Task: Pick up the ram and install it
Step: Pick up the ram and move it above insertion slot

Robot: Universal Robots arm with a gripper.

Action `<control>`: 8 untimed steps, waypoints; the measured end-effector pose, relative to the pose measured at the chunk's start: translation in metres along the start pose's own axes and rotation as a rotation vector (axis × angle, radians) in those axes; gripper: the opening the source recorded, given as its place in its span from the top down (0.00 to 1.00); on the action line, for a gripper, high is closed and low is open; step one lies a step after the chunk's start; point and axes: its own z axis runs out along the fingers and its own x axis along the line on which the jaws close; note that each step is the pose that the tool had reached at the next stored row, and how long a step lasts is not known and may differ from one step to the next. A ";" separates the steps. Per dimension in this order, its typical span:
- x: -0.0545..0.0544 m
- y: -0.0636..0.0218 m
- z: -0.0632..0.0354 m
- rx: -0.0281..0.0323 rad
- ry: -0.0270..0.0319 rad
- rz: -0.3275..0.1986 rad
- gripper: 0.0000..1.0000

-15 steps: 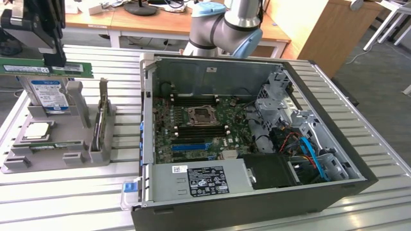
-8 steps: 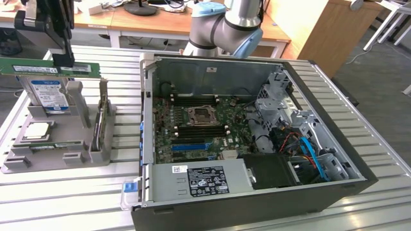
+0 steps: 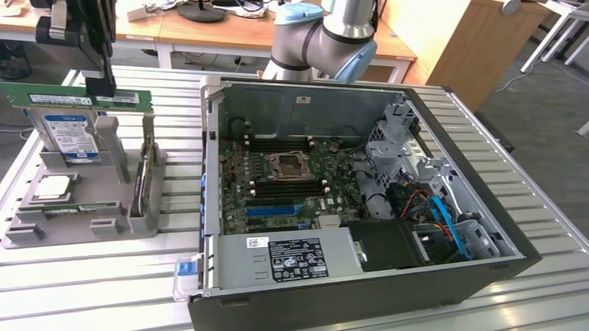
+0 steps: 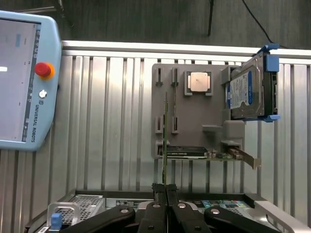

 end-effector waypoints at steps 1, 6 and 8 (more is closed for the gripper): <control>0.000 -0.0008 0.0000 0.0000 0.0000 0.000 0.88; 0.000 -0.0054 -0.0003 0.0001 -0.0001 0.000 0.88; 0.000 -0.0083 -0.0005 0.0000 0.0000 0.000 0.88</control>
